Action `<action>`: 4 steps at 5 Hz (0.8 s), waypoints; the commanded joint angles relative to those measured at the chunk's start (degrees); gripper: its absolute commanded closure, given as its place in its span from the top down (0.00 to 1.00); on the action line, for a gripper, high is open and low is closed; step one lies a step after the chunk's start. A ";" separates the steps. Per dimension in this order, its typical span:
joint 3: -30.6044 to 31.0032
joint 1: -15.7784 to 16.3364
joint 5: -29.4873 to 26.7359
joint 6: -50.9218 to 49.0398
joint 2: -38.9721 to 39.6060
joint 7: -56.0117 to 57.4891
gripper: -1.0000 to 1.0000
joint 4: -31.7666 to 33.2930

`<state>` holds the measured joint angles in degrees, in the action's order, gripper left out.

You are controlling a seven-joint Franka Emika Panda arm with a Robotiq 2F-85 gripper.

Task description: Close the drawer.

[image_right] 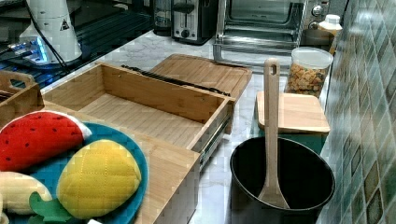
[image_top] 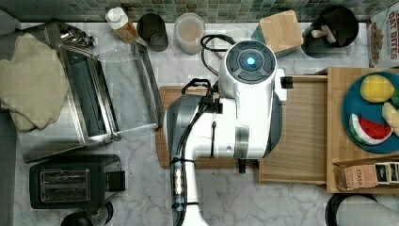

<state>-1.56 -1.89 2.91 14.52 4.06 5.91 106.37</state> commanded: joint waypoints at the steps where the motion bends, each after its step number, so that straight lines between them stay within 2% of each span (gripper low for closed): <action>1: 0.00 -0.02 0.16 0.00 0.00 0.00 0.00 0.47; 2: 0.74 0.69 2.90 5.21 -3.73 6.75 0.00 6.33; 3: 1.81 1.21 2.52 16.78 -8.70 17.91 0.00 15.93; 4: 5.49 -1.84 0.01 15.24 -6.87 23.75 0.00 15.29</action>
<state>0.10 -2.68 5.50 31.84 -1.32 26.27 119.85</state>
